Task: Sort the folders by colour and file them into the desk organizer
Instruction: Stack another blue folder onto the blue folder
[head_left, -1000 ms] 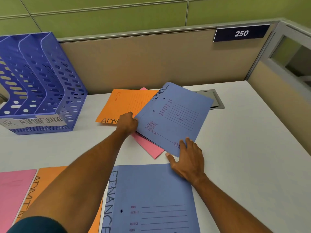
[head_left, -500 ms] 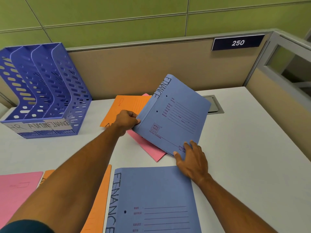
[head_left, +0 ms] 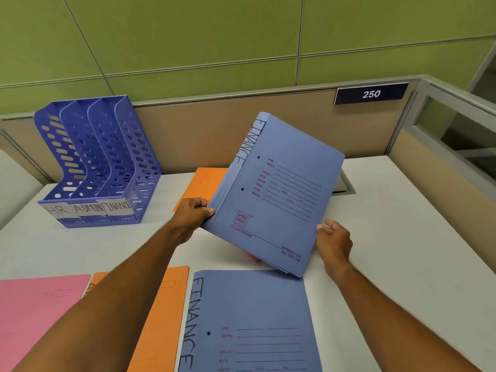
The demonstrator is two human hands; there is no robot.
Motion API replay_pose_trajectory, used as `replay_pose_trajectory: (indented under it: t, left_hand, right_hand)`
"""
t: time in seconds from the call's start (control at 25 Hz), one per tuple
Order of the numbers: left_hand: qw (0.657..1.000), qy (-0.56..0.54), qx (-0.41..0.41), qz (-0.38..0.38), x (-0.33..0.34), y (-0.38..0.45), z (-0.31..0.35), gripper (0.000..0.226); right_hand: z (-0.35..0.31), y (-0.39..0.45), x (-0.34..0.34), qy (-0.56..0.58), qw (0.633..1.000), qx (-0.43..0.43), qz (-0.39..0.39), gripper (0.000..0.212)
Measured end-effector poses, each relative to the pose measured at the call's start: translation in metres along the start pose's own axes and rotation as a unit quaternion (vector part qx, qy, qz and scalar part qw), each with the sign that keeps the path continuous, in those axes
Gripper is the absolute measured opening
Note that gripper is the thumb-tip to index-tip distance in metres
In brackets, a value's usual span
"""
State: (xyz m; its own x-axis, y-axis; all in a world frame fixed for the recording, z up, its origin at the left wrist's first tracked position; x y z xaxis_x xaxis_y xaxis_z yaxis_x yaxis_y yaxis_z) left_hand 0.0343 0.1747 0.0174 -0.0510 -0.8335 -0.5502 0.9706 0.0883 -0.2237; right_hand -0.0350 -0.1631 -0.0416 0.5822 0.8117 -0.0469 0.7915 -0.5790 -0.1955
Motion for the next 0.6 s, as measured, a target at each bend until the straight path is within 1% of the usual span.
replay_pose_trajectory:
  t: [0.04,0.2,0.28,0.36,0.44,0.52,0.6]
  left_hand:
    - [1.000,-0.010,-0.002,-0.003,-0.004,-0.005,-0.002,0.006]
    - [0.998,-0.059,-0.008,-0.024,-0.019,-0.028,-0.009,0.002]
    - [0.996,-0.078,-0.014,-0.045,-0.025,-0.038,-0.014,0.010]
    - [0.993,-0.091,-0.025,-0.067,-0.030,-0.049,-0.022,0.025]
    - [0.991,-0.094,-0.038,-0.082,-0.032,-0.058,-0.031,0.038]
    - [0.989,-0.098,-0.056,-0.096,-0.032,-0.070,-0.041,0.041]
    - [0.985,-0.110,-0.078,-0.105,-0.029,-0.080,-0.050,0.038]
  right_hand:
    - [-0.002,0.000,0.001,0.027,1.000,0.005,-0.008,0.015]
    - [-0.014,-0.007,0.006,0.141,0.988,0.022,-0.054,0.017]
    - [-0.019,-0.013,0.007,0.185,0.978,0.029,-0.092,0.015]
    - [-0.022,-0.019,0.007,0.194,0.973,0.039,-0.115,0.012]
    - [-0.021,-0.024,0.005,0.183,0.975,0.046,-0.119,0.012]
    - [-0.020,-0.030,0.002,0.162,0.978,0.052,-0.120,0.012]
    - [-0.016,-0.037,-0.003,0.124,0.983,0.052,-0.129,0.008]
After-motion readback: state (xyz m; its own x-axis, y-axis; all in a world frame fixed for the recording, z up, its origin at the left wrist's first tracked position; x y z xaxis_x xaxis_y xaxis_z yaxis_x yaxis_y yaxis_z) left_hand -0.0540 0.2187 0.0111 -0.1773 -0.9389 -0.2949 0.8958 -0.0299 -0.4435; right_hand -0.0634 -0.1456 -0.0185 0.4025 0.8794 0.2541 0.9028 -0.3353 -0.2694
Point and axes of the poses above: each hand's wrist, its own y-axis towards the middle knuckle, its own x-axis out of the palm, z = x × y, the point moved 5 cm from there along y, towards the middle knuckle, and after that the axes turned 15 degrees about y, right-handed, at the moved point
